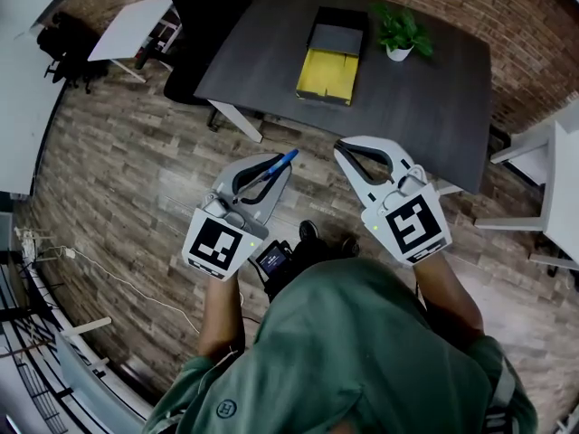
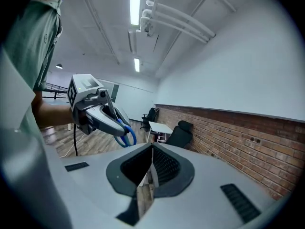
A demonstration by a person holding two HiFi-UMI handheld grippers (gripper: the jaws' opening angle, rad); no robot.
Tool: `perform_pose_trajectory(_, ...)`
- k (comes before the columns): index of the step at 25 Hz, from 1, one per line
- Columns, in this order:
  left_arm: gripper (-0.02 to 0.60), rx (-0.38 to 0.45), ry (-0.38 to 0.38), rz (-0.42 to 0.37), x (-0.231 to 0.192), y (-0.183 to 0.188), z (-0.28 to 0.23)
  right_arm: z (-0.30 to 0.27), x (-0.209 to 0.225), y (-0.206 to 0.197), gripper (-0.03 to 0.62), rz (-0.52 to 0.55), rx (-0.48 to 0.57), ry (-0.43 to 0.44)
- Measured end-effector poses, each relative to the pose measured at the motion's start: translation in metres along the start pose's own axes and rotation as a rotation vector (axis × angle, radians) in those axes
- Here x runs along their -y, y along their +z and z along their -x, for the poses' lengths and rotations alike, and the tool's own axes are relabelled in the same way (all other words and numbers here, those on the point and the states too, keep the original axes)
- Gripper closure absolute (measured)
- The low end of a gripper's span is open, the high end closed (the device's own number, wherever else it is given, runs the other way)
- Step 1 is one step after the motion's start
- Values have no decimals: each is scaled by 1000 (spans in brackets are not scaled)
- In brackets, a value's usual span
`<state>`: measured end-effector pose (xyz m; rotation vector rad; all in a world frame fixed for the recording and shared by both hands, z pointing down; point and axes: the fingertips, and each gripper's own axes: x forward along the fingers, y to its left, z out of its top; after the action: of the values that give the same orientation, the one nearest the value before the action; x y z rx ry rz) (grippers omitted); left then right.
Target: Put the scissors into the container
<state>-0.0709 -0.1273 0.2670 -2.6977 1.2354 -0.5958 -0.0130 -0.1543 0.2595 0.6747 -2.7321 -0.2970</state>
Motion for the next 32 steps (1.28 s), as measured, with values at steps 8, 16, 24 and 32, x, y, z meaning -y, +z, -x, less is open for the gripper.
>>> perform_pose_trajectory(8, 545, 30, -52, -15, -47, -4, -15, -36, 23, 7, 586, -13, -22, -57)
perform_pose_trajectory(16, 545, 68, -99, -37, -94, -13, -15, -80, 30, 20, 586, -10, -40, -111)
perform_pose_trajectory(24, 545, 79, -132, -27, -119, -30, -11, -107, 26, 23, 586, -11, -71, -131)
perform_pose_trajectory(32, 545, 62, -145, 7, -129, -39, -31, -117, 46, 13, 586, -26, -90, -130)
